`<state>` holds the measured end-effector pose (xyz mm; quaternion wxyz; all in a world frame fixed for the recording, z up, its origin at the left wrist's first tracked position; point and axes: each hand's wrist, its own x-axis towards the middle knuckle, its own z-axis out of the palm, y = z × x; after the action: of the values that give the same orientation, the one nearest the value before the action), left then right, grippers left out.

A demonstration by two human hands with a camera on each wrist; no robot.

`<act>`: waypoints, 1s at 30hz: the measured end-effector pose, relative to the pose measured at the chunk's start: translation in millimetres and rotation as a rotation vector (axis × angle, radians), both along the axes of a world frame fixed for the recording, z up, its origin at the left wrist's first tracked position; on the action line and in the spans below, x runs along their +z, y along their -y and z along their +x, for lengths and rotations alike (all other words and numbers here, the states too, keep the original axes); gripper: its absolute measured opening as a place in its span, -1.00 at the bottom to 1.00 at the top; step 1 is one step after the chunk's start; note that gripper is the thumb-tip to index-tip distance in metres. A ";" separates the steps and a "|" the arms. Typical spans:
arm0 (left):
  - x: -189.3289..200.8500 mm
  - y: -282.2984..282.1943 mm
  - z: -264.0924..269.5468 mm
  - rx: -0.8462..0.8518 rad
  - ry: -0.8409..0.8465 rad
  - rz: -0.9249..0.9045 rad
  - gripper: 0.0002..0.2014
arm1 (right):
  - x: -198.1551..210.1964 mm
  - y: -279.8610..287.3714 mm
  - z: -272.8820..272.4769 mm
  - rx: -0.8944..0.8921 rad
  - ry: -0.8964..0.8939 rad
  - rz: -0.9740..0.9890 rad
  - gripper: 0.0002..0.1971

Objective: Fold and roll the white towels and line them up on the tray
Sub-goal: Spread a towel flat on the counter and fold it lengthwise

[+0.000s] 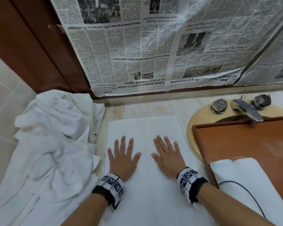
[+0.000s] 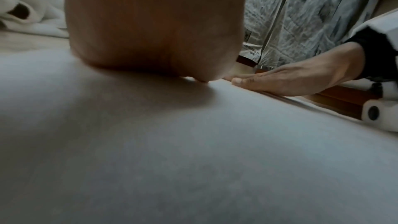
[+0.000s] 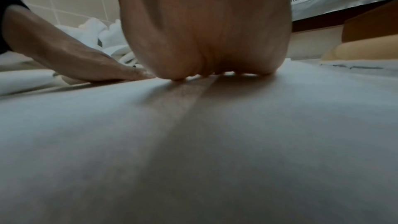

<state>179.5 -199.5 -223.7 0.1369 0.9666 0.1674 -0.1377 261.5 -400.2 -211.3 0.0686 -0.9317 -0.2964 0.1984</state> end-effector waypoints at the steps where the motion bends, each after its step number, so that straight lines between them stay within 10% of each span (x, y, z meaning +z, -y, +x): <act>1: 0.6 -1.9 5.0 0.009 0.009 -0.001 -0.17 | 0.7 -2.3 4.4 -0.005 0.001 0.003 -0.21; 15: 11.1 -53.6 49.2 0.016 0.030 -0.106 -0.36 | 2.1 2.0 70.7 -0.289 0.008 -0.015 -0.29; 25: 10.9 -20.1 -15.5 -0.076 -0.014 -0.074 -0.08 | -2.3 -14.6 -0.6 -0.054 0.025 -0.030 -0.32; 30: -8.2 -63.6 -32.0 0.037 0.151 -0.143 -0.10 | 1.8 27.7 20.0 -0.250 0.057 -0.069 0.01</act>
<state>147.5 -135.9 -232.0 0.2205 0.9587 0.1640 -0.0736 281.5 -427.8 -209.4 0.0521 -0.9685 -0.1725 0.1717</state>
